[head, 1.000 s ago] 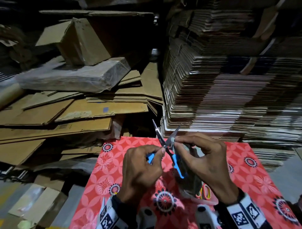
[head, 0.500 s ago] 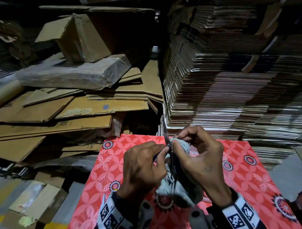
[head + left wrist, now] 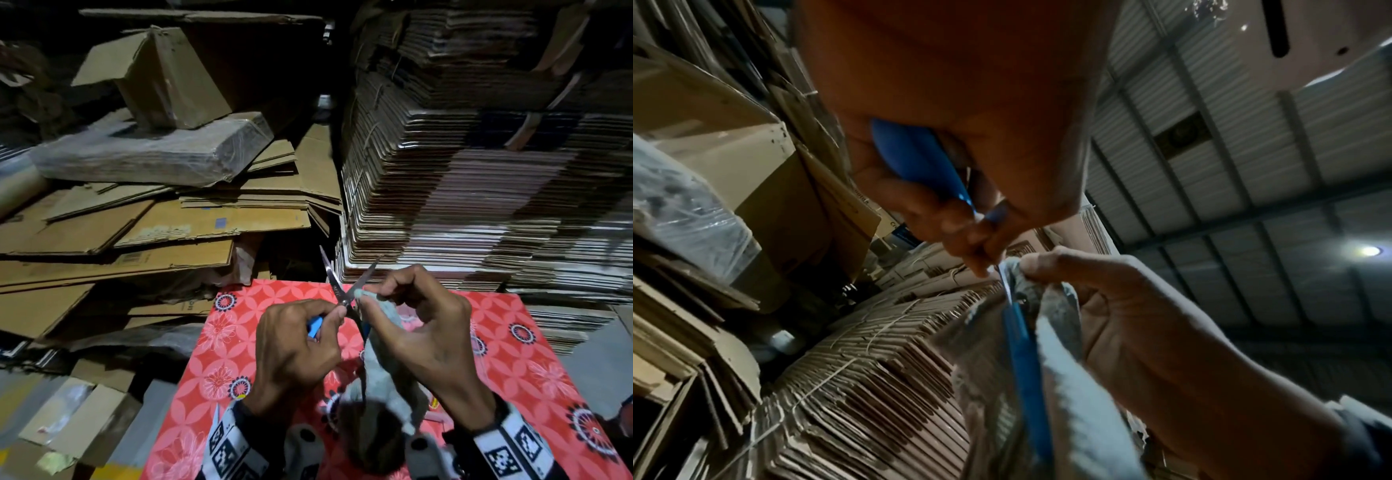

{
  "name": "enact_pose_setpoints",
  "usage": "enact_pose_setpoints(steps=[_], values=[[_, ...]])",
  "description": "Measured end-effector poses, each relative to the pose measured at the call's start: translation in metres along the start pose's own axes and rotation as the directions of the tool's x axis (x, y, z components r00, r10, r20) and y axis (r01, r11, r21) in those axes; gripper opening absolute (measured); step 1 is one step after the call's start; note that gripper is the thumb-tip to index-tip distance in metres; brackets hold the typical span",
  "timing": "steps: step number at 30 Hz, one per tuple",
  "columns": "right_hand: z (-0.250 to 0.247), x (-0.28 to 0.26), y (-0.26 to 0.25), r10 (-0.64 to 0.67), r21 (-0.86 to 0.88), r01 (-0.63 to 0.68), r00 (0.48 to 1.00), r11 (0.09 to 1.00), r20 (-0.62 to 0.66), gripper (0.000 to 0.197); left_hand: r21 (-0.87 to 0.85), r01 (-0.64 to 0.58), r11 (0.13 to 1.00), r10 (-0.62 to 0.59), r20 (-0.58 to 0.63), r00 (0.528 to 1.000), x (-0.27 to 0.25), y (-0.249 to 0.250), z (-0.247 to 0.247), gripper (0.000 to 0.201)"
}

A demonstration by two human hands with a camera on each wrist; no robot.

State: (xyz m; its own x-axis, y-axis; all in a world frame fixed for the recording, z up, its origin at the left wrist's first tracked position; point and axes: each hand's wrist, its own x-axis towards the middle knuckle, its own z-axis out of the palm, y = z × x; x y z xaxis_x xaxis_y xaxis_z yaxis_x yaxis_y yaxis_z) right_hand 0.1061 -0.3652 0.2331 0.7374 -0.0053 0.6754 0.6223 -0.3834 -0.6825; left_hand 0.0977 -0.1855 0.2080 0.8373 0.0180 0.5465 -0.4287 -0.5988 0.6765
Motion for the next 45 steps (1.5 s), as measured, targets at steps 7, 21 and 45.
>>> enact_pose_setpoints(steps=[7,21,45], values=[[-0.001,0.007,0.001,-0.023,-0.022,0.025,0.997,0.999,0.074,0.023,-0.060,-0.017,0.998,0.022,0.088,0.996,-0.005,-0.006,0.000,0.037],[-0.013,0.011,0.017,-0.026,-0.115,0.027,1.000,0.993,0.012,0.026,-0.109,0.048,0.993,-0.033,0.136,0.990,-0.011,-0.009,0.005,0.041],[-0.008,0.000,0.022,-0.029,-0.112,0.036,0.998,0.993,0.061,0.021,-0.094,0.048,0.994,-0.032,0.158,0.987,-0.019,-0.010,0.010,0.036]])
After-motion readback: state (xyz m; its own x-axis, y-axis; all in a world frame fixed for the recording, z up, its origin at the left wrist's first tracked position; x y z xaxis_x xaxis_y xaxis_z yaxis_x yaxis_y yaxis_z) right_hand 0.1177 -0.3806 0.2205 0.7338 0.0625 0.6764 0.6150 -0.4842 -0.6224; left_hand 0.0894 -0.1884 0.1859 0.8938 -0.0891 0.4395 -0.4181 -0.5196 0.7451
